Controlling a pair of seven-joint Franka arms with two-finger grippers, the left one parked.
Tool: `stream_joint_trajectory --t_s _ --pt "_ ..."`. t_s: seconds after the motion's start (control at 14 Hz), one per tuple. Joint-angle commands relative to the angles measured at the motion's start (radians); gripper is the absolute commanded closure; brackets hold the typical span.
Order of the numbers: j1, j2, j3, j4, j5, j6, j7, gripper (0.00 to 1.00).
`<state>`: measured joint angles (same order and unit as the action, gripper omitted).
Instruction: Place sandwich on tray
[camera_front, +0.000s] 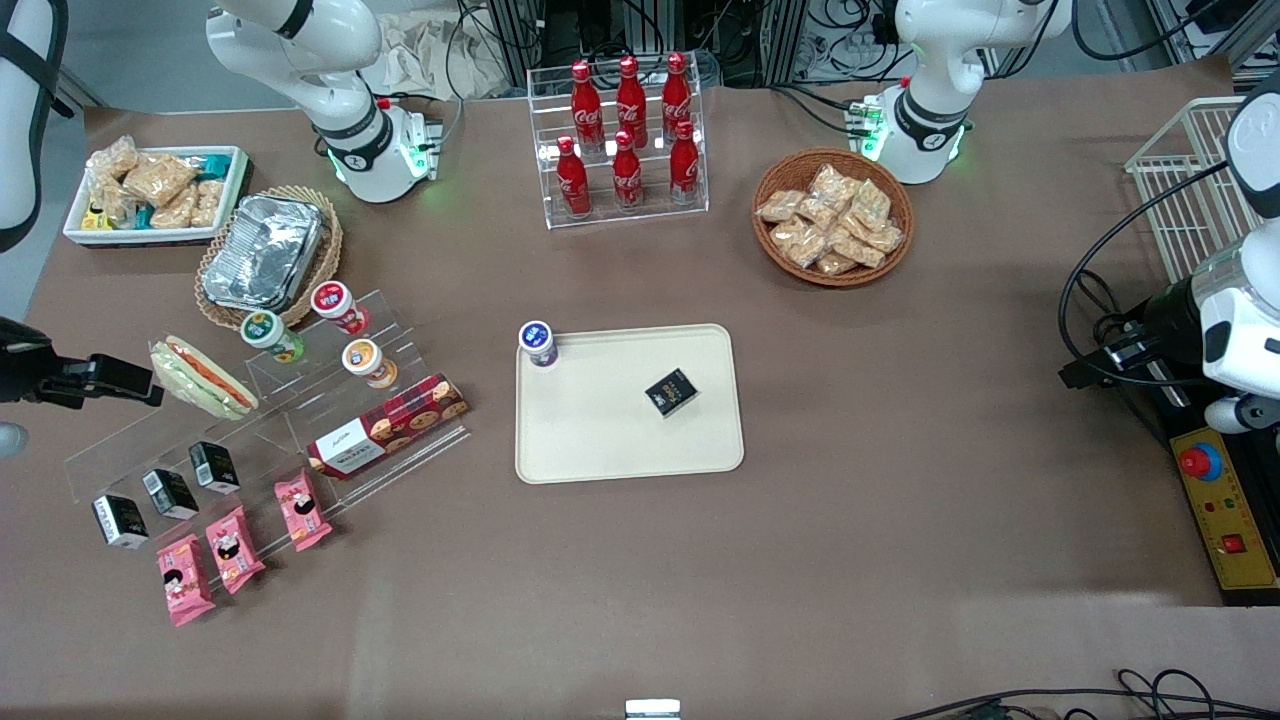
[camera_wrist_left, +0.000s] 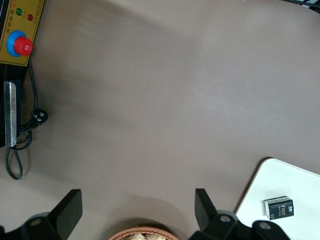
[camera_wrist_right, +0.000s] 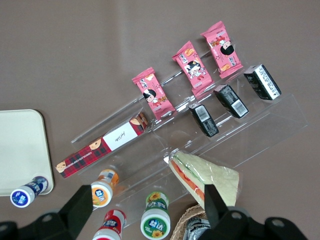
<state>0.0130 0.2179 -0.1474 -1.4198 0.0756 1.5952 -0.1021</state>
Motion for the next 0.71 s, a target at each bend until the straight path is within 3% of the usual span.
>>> stream_joint_trajectory --t_s 0.0,0.43,0.64 --pt "-0.007 -0.003 0.005 -0.008 -0.003 0.012 0.01 0.01" --pt "-0.007 -0.002 0.003 -0.011 -0.008 -0.003 -0.004 0.01" --pt "-0.028 -0.043 0.002 -0.097 -0.013 -0.009 -0.01 0.01"
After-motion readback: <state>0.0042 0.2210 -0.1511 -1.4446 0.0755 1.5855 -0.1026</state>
